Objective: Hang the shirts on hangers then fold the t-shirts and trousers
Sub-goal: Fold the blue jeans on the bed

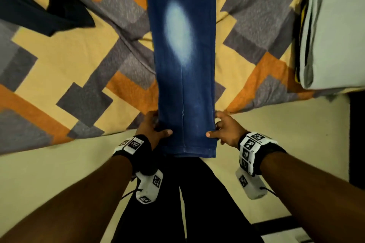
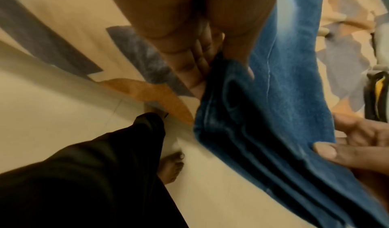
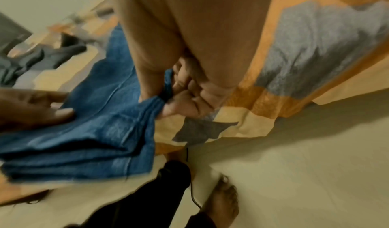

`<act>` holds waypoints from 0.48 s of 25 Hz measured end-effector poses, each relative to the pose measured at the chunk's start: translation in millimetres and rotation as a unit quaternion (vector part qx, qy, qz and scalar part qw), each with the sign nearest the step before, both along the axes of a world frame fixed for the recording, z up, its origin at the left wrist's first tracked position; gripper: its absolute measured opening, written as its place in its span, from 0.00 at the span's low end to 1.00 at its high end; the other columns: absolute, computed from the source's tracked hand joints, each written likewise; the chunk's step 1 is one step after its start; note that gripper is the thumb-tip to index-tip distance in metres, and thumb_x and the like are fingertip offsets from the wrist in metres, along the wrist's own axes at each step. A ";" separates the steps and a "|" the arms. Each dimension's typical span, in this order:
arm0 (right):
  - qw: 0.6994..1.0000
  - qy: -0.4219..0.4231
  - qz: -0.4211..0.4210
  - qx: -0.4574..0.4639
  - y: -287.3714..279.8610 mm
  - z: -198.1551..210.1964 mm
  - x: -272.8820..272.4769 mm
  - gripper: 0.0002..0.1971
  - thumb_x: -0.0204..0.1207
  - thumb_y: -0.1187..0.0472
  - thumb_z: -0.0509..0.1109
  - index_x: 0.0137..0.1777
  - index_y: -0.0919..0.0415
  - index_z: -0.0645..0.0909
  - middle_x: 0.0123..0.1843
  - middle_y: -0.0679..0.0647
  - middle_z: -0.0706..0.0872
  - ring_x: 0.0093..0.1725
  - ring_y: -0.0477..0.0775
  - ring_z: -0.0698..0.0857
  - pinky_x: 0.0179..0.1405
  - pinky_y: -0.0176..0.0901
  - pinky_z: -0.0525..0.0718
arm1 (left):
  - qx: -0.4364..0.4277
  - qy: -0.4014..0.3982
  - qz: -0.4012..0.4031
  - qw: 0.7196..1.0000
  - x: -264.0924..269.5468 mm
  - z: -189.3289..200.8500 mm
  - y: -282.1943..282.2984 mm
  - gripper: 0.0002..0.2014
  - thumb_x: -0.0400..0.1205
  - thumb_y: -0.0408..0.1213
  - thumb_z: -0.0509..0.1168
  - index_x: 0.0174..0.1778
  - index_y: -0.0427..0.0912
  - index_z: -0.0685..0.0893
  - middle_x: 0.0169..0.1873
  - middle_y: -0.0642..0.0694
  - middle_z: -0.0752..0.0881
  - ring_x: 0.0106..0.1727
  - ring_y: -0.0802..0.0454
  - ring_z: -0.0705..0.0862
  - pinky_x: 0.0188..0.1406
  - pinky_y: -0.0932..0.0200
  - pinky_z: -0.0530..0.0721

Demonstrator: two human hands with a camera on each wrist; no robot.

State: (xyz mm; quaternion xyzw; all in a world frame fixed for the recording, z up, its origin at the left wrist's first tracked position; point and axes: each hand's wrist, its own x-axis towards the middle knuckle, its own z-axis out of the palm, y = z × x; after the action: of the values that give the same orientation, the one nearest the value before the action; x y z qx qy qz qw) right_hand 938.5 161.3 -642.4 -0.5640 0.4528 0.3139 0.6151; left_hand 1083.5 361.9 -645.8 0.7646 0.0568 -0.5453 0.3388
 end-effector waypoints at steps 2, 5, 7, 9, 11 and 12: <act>0.998 -0.025 -0.043 -0.043 11.5 3.7 -14.7 0.35 0.70 0.70 0.78 0.71 0.49 0.64 0.40 0.52 0.82 0.35 0.48 0.82 0.23 0.38 0.76 | -0.037 0.001 0.074 0.997 -12.0 3.9 15.1 0.41 0.74 0.22 0.72 0.75 0.53 0.59 0.70 0.47 0.76 0.67 0.47 0.78 0.63 0.48 0.80; 0.991 -0.106 -0.043 -0.074 14.7 7.9 -15.4 0.33 0.72 0.72 0.75 0.68 0.43 0.66 0.45 0.45 0.80 0.29 0.36 0.79 0.27 0.29 0.76 | -0.098 -0.023 0.054 0.993 -11.3 10.5 19.7 0.45 0.77 0.20 0.68 0.77 0.64 0.54 0.70 0.53 0.73 0.68 0.55 0.75 0.65 0.54 0.79; 0.983 -0.142 0.071 -0.088 11.8 4.9 -16.4 0.23 0.76 0.71 0.71 0.62 0.44 0.74 0.50 0.47 0.80 0.31 0.38 0.78 0.37 0.32 0.77 | -0.111 -0.006 -0.058 0.992 -5.0 11.4 17.7 0.38 0.79 0.21 0.65 0.74 0.65 0.62 0.70 0.54 0.71 0.71 0.54 0.72 0.69 0.55 0.76; 0.952 -0.095 0.264 -0.123 4.1 0.8 -21.2 0.15 0.79 0.64 0.69 0.62 0.46 0.80 0.54 0.54 0.80 0.44 0.50 0.82 0.51 0.43 0.78 | -0.056 0.011 -0.283 0.957 4.2 7.1 16.6 0.28 0.82 0.28 0.64 0.73 0.60 0.70 0.67 0.50 0.76 0.70 0.48 0.75 0.70 0.57 0.74; 0.860 -0.039 0.457 -0.225 -7.0 -5.5 -15.5 0.15 0.81 0.53 0.65 0.66 0.47 0.81 0.60 0.57 0.79 0.57 0.61 0.81 0.57 0.52 0.80 | 0.049 -0.055 -0.506 0.859 20.1 1.3 4.6 0.20 0.84 0.40 0.62 0.73 0.55 0.74 0.68 0.45 0.78 0.69 0.43 0.76 0.67 0.55 0.72; 0.825 -0.068 0.474 -0.300 -10.4 -11.0 -5.0 0.15 0.80 0.52 0.64 0.65 0.50 0.82 0.62 0.57 0.79 0.60 0.64 0.80 0.57 0.54 0.80 | 0.076 -0.146 -0.533 0.830 29.2 -5.2 -7.8 0.19 0.84 0.44 0.60 0.73 0.53 0.75 0.70 0.44 0.76 0.69 0.41 0.74 0.67 0.52 0.72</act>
State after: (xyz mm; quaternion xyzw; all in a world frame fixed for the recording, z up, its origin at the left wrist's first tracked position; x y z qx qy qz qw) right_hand 933.5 150.9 -653.4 -0.8860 0.1580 0.3763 0.2201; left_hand 1112.7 354.0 -651.0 0.7702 -0.3686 -0.5171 -0.0600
